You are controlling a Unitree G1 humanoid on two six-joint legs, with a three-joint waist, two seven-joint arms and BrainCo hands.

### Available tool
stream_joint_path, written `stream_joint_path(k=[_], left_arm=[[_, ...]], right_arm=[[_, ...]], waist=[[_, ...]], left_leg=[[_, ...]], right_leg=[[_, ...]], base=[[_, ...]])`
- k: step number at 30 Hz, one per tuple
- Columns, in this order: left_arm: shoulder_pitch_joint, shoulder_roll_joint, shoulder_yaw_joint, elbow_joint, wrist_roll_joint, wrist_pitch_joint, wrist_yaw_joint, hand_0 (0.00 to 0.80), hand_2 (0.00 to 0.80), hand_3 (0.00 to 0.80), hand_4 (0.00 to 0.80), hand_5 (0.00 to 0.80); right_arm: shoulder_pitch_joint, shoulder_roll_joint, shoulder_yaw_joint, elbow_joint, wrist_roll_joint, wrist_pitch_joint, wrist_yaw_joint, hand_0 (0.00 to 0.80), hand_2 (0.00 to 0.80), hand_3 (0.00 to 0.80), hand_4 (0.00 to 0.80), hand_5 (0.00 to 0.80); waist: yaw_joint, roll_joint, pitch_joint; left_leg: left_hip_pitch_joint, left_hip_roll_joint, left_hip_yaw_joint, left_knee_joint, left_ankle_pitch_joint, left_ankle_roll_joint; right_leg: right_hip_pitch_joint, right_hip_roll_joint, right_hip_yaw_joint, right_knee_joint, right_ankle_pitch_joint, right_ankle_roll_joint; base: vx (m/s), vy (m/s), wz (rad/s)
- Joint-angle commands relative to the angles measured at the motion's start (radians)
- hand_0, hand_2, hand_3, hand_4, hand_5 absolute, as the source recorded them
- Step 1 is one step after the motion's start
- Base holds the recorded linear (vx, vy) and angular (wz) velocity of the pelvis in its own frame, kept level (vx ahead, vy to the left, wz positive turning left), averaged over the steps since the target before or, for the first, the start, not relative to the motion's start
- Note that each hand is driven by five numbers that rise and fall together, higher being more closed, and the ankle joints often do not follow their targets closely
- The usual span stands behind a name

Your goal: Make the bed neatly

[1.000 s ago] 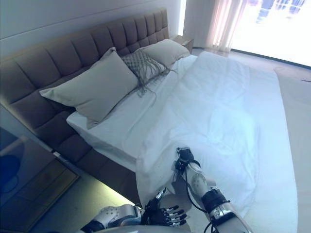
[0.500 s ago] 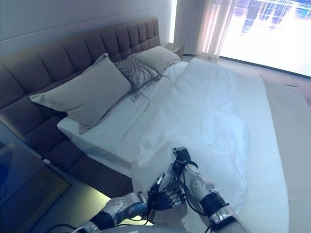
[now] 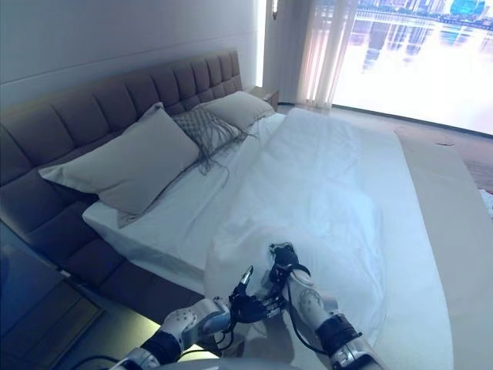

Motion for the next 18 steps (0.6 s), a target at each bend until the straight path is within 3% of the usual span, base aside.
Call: stream_joint_path(k=[1, 10, 18], left_arm=[[-0.086, -0.095, -0.007, 0.078, -0.060, 0.011, -0.025, 0.800, 0.800, 0.800, 0.800, 0.800], [-0.080, -0.085, 0.003, 0.069, -0.057, -0.019, -0.023, 0.800, 0.800, 0.800, 0.800, 0.800], [-0.070, -0.069, 0.025, 0.065, 0.043, -0.015, -0.077, 0.800, 0.800, 0.800, 0.800, 0.800]], right_arm=[[-0.038, 0.028, 0.001, -0.114, -0.018, -0.032, 0.062, 0.800, 0.800, 0.800, 0.800, 0.800], [-0.030, 0.032, 0.000, -0.119, -0.010, -0.025, 0.066, 0.800, 0.800, 0.800, 0.800, 0.800], [0.005, 0.036, 0.000, -0.122, -0.002, -0.032, 0.080, 0.800, 0.800, 0.800, 0.800, 0.800]], waist=[[0.016, 0.030, -0.043], [0.015, 0.034, -0.042], [0.016, 0.041, -0.048]], left_leg=[[0.007, 0.076, 0.061, 0.012, 0.015, 0.037], [0.007, 0.078, 0.064, 0.005, 0.022, 0.033], [-0.004, 0.080, 0.063, 0.005, 0.028, 0.031]], right_leg=[[-0.097, -0.060, -0.008, 0.018, 0.133, 0.003], [-0.085, -0.057, -0.015, 0.013, 0.131, 0.002], [-0.077, -0.052, -0.030, 0.006, 0.130, 0.000]], base=[[0.006, -0.006, -0.03], [0.000, -0.001, 0.00], [0.000, 0.000, 0.00]])
